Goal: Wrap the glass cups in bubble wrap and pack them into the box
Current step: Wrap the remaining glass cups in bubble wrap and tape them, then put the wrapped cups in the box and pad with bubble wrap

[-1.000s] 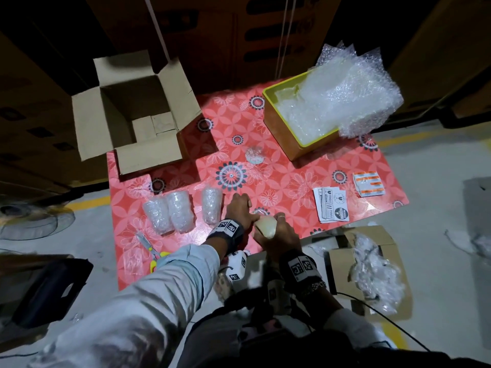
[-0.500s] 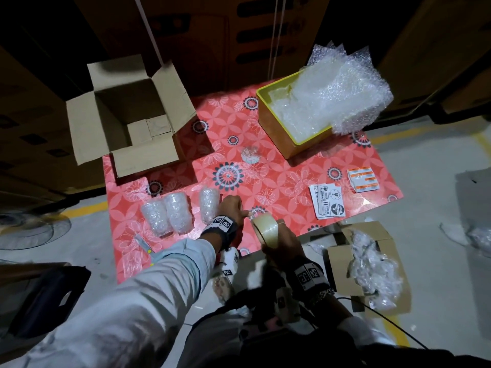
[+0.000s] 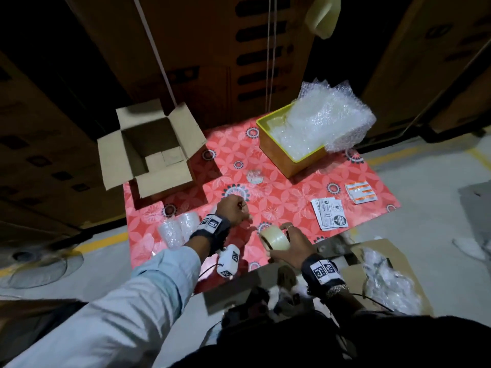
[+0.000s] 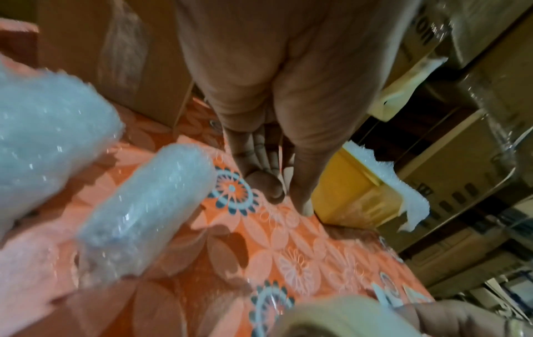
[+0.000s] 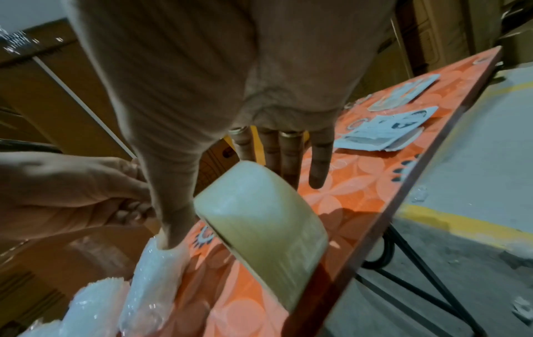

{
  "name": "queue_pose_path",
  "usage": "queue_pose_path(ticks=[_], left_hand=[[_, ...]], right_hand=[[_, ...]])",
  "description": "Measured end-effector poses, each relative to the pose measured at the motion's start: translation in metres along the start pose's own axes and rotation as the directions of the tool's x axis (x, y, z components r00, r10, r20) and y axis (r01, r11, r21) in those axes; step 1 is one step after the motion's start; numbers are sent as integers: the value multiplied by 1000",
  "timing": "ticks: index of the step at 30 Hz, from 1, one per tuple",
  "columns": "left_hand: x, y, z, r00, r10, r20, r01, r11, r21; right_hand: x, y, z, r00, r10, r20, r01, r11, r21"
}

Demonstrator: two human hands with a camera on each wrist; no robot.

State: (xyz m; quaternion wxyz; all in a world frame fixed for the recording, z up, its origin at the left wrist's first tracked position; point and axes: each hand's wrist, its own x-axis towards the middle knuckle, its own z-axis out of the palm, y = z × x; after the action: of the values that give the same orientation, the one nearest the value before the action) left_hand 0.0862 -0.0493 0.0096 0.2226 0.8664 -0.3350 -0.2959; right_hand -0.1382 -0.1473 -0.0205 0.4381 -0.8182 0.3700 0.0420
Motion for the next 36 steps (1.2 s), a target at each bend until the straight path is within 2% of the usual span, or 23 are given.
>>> queue_pose_path(ticks=[8, 14, 22, 30, 32, 36], left_hand=[[-22, -24, -23, 991, 95, -99, -110, 979, -169], [-27, -30, -16, 985, 26, -170, -72, 960, -271], [-19, -29, -15, 971, -88, -224, -3, 926, -378], [-11, -15, 1, 928, -284, -243, 172, 903, -395], [-4, 1, 4, 921, -288, -262, 180, 912, -368], [20, 39, 1, 916, -267, -301, 146, 917, -371]], right_hand=[[16, -34, -31, 988, -79, -134, 95, 989, 113], [32, -52, -46, 985, -87, -150, 112, 980, 166], [81, -63, -52, 987, -158, -26, 160, 967, 197], [139, -59, -69, 957, -261, 124, 236, 953, 189], [149, -55, -79, 944, -303, 131, 278, 944, 176], [170, -44, -114, 916, -395, 64, 388, 916, 103]])
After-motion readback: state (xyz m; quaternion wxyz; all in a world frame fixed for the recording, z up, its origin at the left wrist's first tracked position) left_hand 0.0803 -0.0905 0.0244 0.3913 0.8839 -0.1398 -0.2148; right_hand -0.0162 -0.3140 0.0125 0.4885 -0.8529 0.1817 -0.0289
